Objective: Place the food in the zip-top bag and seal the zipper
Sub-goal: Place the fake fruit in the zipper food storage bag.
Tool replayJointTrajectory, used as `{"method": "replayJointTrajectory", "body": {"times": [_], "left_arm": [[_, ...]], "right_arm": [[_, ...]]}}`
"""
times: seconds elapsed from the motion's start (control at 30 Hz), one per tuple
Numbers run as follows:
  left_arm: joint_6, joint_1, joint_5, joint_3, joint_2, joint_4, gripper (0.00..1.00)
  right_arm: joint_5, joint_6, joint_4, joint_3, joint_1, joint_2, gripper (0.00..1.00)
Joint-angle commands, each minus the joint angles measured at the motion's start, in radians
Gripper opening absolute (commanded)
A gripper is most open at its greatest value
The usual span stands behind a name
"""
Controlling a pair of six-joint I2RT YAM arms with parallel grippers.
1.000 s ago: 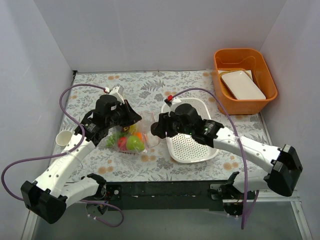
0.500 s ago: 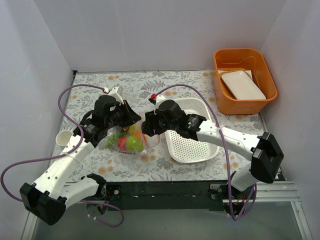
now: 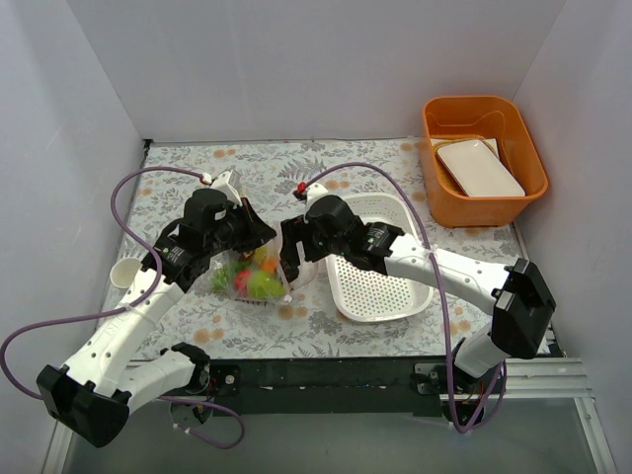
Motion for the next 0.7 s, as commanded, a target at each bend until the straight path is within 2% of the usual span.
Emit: {"method": "replayJointTrajectory", "body": {"times": [0.0,0.2,0.27,0.3,0.4,0.57,0.67], "left_arm": [[0.016,-0.004,-0.018,0.043,-0.026,-0.01,0.0],[0.016,-0.004,-0.02,0.044,-0.021,-0.01,0.0],[0.013,-0.004,-0.014,0.041,-0.021,-0.004,0.0],[0.013,-0.004,-0.012,0.041,-0.019,-0.003,0.0],[0.012,-0.004,-0.004,0.037,-0.013,0.002,0.0],[0.013,-0.004,-0.004,0.037,-0.019,-0.007,0.0],[0.012,-0.004,-0.007,0.032,-0.029,-0.01,0.0]], "right_arm": [[0.12,0.023,-0.001,-0.033,0.001,-0.122,0.86],[0.189,0.055,0.0,-0.168,-0.001,-0.233,0.86],[0.171,0.067,-0.025,-0.194,-0.025,-0.237,0.84],[0.141,0.076,-0.036,-0.197,-0.033,-0.233,0.8],[0.075,0.081,-0.006,-0.223,-0.038,-0.228,0.76],[0.061,0.098,0.016,-0.244,-0.038,-0.199,0.66],[0.001,0.089,0.075,-0.266,-0.038,-0.181,0.61]]}}
